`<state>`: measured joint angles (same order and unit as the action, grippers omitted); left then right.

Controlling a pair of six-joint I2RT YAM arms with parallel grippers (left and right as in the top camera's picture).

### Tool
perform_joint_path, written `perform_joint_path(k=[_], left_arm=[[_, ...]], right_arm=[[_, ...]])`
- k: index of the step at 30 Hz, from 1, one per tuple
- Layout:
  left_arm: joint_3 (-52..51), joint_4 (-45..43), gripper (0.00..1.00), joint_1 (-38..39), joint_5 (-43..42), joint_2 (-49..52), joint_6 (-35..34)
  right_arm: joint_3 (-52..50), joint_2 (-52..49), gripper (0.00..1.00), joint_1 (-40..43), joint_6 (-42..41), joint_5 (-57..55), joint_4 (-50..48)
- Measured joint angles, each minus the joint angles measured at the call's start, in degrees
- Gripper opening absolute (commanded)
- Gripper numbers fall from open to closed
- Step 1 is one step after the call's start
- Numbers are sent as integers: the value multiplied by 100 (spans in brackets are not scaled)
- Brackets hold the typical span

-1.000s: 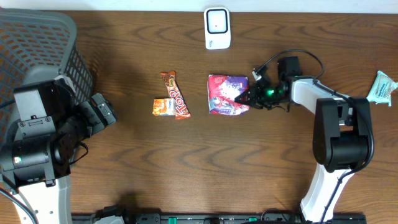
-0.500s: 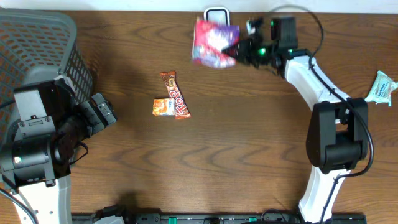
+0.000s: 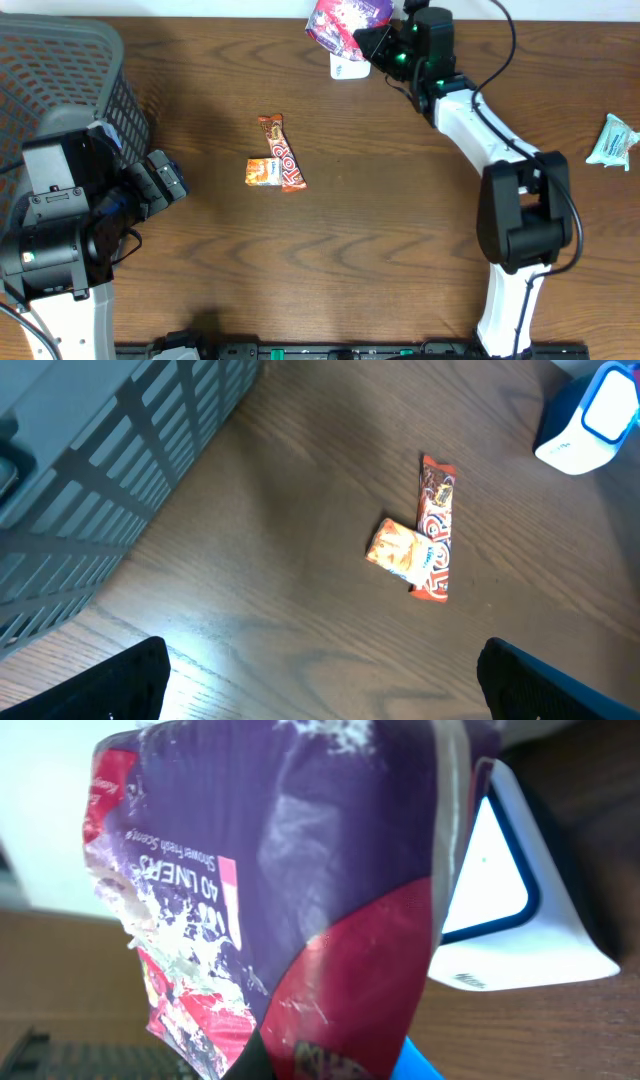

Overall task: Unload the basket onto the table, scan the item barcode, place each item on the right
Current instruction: 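Hold the purple pack up against the white scanner, then carry the purple pack to the right edge beside the green packet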

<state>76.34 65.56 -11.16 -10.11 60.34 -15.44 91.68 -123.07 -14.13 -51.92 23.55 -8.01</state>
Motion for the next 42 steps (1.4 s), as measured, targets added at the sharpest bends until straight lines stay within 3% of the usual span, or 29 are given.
perform_joint_path(k=[11, 15, 24, 28, 33, 34, 35, 38, 40, 42], left_arm=[[0, 2, 98, 0, -2, 0, 0], [0, 0, 98, 0, -2, 0, 0], [0, 0, 98, 0, -2, 0, 0], [0, 0, 98, 0, -2, 0, 0], [0, -2, 98, 0, -2, 0, 0], [0, 0, 98, 0, -2, 0, 0], [0, 0, 98, 0, -2, 0, 0], [0, -2, 98, 0, -2, 0, 0], [0, 0, 98, 0, -2, 0, 0], [0, 0, 98, 0, -2, 0, 0]], right_arm=[[109, -485, 1, 125, 7, -72, 195], [654, -485, 1, 542, 334, 219, 1202], [1821, -267, 1, 2415, 1401, -52, 4321], [1880, -168, 1, 3327, 1668, -195, 5169], [1770, -168, 1, 4188, 2098, -433, 5501], [1716, -168, 5, 4323, 2192, -470, 5501], [1648, -168, 15, 4450, 2293, -503, 5497], [1432, -168, 75, 4760, 2616, -566, 5523], [1335, -168, 86, 4900, 2835, -557, 5554], [1300, -168, 89, 4972, 3016, -555, 5617]])
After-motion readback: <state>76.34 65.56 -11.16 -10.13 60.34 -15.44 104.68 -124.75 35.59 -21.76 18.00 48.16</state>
